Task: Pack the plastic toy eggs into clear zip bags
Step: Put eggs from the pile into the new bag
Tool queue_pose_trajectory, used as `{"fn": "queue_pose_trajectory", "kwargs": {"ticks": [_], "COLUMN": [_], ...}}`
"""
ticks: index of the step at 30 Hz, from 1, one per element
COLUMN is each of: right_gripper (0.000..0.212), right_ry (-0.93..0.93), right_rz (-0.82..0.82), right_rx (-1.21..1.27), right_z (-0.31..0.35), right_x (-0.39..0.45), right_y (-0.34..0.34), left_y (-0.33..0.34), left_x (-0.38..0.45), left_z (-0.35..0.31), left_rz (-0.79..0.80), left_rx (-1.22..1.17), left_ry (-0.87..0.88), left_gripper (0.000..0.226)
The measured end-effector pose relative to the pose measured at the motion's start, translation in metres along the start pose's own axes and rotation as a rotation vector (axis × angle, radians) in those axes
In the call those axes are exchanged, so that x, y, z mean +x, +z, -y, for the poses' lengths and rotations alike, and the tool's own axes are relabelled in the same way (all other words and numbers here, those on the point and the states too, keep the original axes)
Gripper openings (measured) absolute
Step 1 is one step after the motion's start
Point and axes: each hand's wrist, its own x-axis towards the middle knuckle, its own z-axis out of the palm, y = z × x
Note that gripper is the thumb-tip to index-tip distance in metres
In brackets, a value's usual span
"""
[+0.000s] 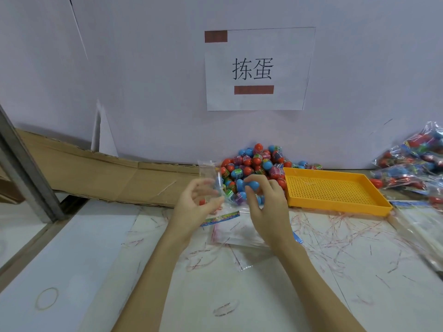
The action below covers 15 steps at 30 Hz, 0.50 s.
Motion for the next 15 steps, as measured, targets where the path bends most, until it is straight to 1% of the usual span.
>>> {"fn": "queue_pose_trajectory", "kwargs": {"ticks": [2, 5, 7, 9, 11, 15], "right_gripper": [0.012, 0.013, 0.018, 0.025, 0.029, 0.03], "right_ry": [0.008, -0.004, -0.017, -0.023, -0.025, -0.046], "right_rz": [-0.051, -0.117, -0.162, -0.194, -0.179, -0.036], "right_rx": [0.117, 0.263, 0.328, 0.334, 0.302, 0.188], "right_z": [0.004, 0.012, 0.017, 0.02, 0.02, 0.016], "right_x": [0.001, 0.003, 0.003, 0.003, 0.003, 0.004], "right_y": [-0.005, -0.011, -0.014, -0.016, -0.018, -0.019], "left_y": [0.001, 0.005, 0.008, 0.01, 0.011, 0.011], "left_x": [-0.001, -0.003, -0.005, -0.006, -0.006, -0.006], "left_z": [0.0, 0.0, 0.001, 0.001, 0.001, 0.003], "left_rz": [0.04, 0.116, 0.157, 0.183, 0.189, 0.172], "left_rx": [0.117, 0.218, 0.261, 0.288, 0.297, 0.325], "left_ry": [0.054, 0.078, 0.091, 0.095, 0.1, 0.135], "left_gripper": [0.043, 0.047, 0.05, 0.051, 0.051, 0.054]}}
